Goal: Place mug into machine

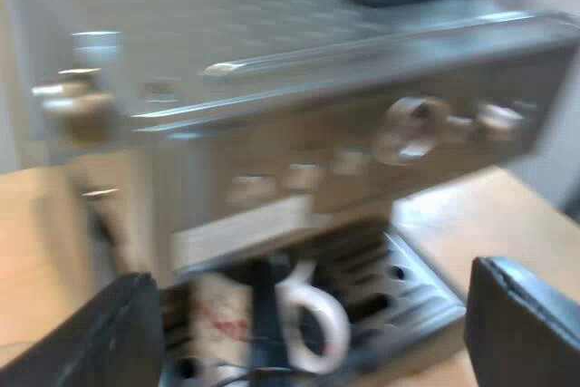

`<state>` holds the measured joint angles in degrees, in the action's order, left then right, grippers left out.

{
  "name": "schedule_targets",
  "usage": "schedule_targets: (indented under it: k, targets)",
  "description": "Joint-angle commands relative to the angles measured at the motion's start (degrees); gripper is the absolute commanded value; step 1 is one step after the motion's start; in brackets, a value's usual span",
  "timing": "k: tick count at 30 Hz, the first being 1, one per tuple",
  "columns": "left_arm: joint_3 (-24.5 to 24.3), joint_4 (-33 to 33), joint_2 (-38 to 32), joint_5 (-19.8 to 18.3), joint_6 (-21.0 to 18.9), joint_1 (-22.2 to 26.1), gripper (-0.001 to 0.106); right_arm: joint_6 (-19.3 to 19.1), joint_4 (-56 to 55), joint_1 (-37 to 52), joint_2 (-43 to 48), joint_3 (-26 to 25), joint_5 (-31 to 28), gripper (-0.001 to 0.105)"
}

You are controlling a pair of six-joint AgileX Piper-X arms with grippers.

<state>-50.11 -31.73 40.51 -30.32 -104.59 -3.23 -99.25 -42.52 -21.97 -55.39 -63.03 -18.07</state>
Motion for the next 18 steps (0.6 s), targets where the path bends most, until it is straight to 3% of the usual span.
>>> schedule_targets:
  k: [1, 11, 14, 16, 18]
  targets:
    - [-0.74, 0.29, -0.38, 0.06, -0.65, 2.52, 0.07, -2.39, -1.55, 4.66, 3.28, 0.0, 3.13, 0.094]
    - [-0.74, -4.19, -3.11, 0.06, 0.29, 2.56, 0.07, -6.43, -3.18, 20.96, 18.26, 9.53, 6.83, 0.094]
    - [-0.74, -6.57, -4.67, 0.06, 2.28, 1.14, 0.07, -6.42, -3.18, 22.73, 23.37, 12.31, 6.83, 0.094]
    - [-0.74, -9.69, -6.82, 0.47, 5.9, -1.46, 0.07, -6.42, -3.38, 22.84, 26.66, 13.94, 6.83, 0.094]
    - [-0.74, -11.97, -9.41, 3.09, 6.32, -3.23, 0.07, -6.42, -4.06, 22.84, 30.65, 15.24, 6.83, 0.094]
